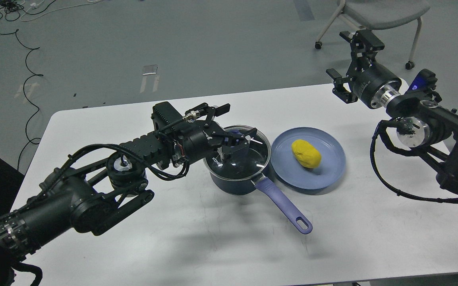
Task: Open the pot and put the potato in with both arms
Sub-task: 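Move the left gripper down to the purple knob of the glass lid, then close the left gripper on the purple lid knob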
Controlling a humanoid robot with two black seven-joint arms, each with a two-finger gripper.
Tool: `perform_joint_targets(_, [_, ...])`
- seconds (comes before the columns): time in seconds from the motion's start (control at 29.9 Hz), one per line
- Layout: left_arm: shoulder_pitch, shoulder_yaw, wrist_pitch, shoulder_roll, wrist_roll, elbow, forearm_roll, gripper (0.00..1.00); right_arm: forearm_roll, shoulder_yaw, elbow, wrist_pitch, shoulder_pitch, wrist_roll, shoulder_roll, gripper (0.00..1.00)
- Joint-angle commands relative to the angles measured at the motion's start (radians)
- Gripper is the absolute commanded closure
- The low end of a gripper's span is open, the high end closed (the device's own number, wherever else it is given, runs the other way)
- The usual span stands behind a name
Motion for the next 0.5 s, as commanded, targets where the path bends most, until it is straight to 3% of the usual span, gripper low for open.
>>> perform_joint_targets(0.0, [0.006,0.029,0.0,-0.021,-0.001,0.021,0.001,0.02,0.0,0.0,0.0,0.004,0.003,0.0,-0.004,0.0])
perform_joint_targets(0.47, [0.007,0.035,0.003,-0.02,-0.001,0.037,0.002,0.02,0.0,-0.006,-0.001,0.004,0.001,0.0,-0.004,0.0])
